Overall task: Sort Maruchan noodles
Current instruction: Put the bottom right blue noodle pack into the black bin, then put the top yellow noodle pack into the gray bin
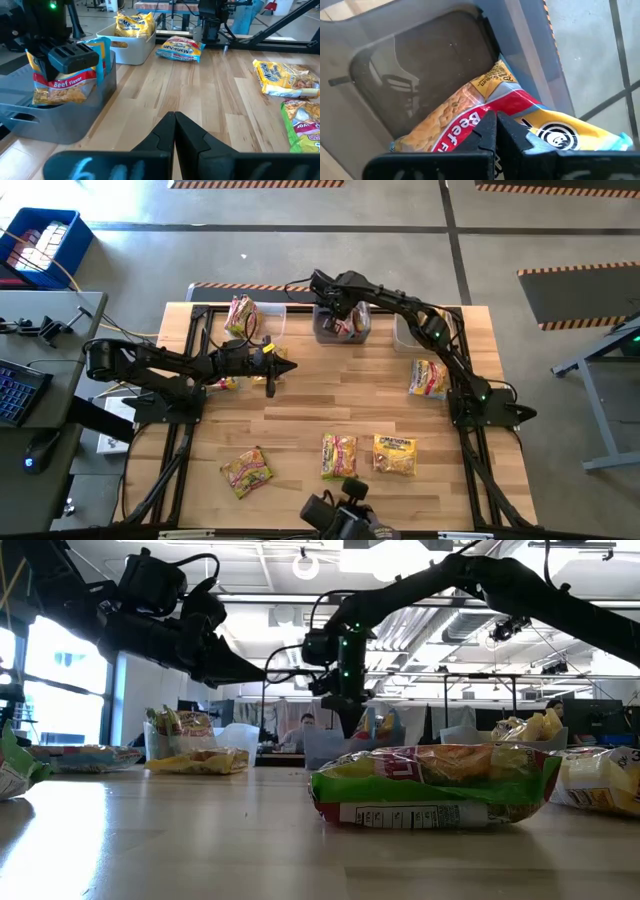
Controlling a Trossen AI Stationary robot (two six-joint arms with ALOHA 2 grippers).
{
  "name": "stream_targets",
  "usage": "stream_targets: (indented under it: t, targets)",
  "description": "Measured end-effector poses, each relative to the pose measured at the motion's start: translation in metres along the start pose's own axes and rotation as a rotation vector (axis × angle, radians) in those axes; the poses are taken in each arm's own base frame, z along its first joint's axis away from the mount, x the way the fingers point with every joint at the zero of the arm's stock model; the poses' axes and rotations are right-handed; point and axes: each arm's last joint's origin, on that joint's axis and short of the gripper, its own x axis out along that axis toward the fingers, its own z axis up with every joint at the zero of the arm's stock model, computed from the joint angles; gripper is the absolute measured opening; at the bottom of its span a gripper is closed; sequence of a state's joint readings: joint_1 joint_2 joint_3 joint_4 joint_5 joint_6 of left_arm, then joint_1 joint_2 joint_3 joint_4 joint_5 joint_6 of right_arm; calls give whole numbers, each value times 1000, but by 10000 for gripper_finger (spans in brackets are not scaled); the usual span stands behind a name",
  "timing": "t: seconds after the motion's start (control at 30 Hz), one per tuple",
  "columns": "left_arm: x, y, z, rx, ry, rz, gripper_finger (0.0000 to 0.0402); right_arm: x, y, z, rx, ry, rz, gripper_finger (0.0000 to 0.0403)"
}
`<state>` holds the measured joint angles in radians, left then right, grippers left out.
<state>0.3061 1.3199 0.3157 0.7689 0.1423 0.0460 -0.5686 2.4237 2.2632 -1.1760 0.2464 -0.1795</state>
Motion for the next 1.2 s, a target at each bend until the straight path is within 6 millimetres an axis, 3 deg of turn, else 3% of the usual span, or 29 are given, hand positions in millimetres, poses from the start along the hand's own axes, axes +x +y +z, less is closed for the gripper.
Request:
stream_targets:
  t: [0.2, 0.47, 0.63, 0.73, 1.03, 1.2]
  targets:
    - [0, 0, -1, 0, 11, 0, 0, -10, 3, 0, -20, -18, 8, 0]
    - [0, 2, -1, -9, 12, 8, 0, -73, 20, 1, -63, -193, 11, 0]
    - [-4, 5, -8, -25, 20, 21, 0, -71, 48, -4, -99, -374, 93, 0]
    - [-10, 6, -14, -40, 0, 28, 0, -63, 66, -23, -101, -495, 129, 0]
    - [-11, 7, -14, -48, -26, 35, 0, -54, 104, -116, -85, -909, 284, 0]
    - [-11, 7, -12, -37, -34, 35, 0, -47, 125, -157, -34, -959, 352, 2]
